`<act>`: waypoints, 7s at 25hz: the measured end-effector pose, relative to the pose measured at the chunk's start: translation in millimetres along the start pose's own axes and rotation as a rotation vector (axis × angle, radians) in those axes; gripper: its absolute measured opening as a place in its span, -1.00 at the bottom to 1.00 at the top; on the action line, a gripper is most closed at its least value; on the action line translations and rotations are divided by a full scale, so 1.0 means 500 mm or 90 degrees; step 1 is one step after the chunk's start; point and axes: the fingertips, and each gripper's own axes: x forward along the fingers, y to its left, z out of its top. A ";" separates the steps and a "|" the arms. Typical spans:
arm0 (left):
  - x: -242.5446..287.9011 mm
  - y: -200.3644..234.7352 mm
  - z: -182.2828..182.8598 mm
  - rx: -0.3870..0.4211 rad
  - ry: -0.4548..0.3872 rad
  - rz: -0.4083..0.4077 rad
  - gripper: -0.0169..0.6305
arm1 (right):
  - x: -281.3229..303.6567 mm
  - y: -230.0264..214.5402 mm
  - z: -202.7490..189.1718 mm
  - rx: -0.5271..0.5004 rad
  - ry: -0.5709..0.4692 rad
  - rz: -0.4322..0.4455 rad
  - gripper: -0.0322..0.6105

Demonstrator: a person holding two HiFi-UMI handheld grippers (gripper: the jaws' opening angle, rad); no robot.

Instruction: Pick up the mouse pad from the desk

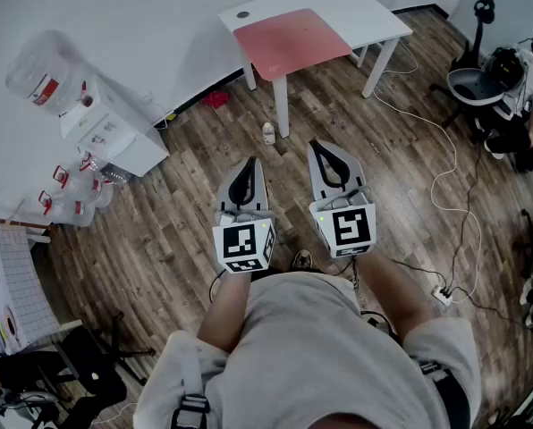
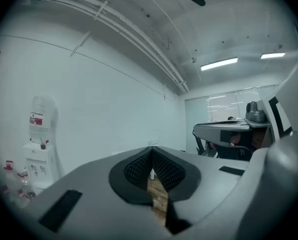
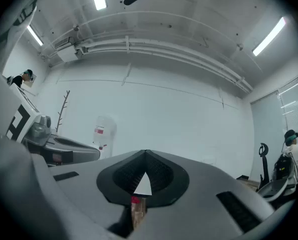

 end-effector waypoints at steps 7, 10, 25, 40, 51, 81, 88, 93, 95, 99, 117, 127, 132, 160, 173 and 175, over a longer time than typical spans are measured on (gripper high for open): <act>0.003 -0.048 -0.028 0.010 0.015 -0.014 -0.91 | -0.036 -0.023 -0.039 0.000 0.002 -0.005 -0.78; -0.006 -0.050 -0.049 0.018 0.036 -0.010 -0.91 | -0.041 -0.025 -0.072 -0.012 0.022 -0.003 -0.78; 0.042 -0.012 -0.156 -0.034 0.119 -0.018 -0.91 | 0.009 -0.011 -0.174 0.011 0.084 0.039 -0.77; 0.301 0.179 -0.236 -0.075 0.175 -0.087 -0.91 | 0.294 -0.069 -0.258 -0.010 0.181 0.014 -0.77; 0.419 0.251 -0.260 -0.053 0.207 -0.189 -0.91 | 0.422 -0.094 -0.285 0.013 0.249 -0.025 -0.77; 0.766 0.177 -0.397 -0.030 0.325 -0.181 -0.91 | 0.557 -0.504 -0.502 0.039 0.334 -0.086 -0.77; 0.845 0.097 -0.458 0.010 0.394 -0.154 -0.91 | 0.600 -0.643 -0.606 -0.067 0.361 -0.039 -0.77; 0.887 0.077 -0.512 0.023 0.431 -0.130 -0.91 | 0.630 -0.717 -0.722 -0.094 0.404 -0.022 -0.77; 0.896 0.076 -0.528 0.019 0.444 -0.112 -0.91 | 0.637 -0.738 -0.766 -0.136 0.424 -0.009 -0.77; 0.912 0.070 -0.553 0.014 0.460 -0.087 -0.91 | 0.662 -0.777 -0.826 -0.273 0.439 0.012 -0.77; 0.912 0.066 -0.587 -0.019 0.466 -0.009 -0.91 | 0.780 -0.769 -0.961 -0.693 0.448 0.147 -0.26; 0.915 0.094 -0.593 -0.034 0.463 0.026 -0.91 | 0.808 -0.764 -0.938 -0.694 0.443 0.190 -0.74; 0.918 0.110 -0.587 -0.002 0.472 0.031 -0.91 | 0.824 -0.768 -0.899 -0.652 0.441 0.190 -0.74; 1.016 0.122 -0.664 0.186 0.592 -0.035 -0.22 | 1.010 -0.731 -0.674 -0.492 0.378 0.169 -0.74; 1.087 0.179 -0.627 0.266 0.566 -0.046 -0.85 | 1.049 -0.758 -0.684 -0.473 0.396 0.167 -0.74; 1.098 0.188 -0.619 0.263 0.562 -0.043 -0.85 | 1.046 -0.765 -0.691 -0.473 0.403 0.167 -0.74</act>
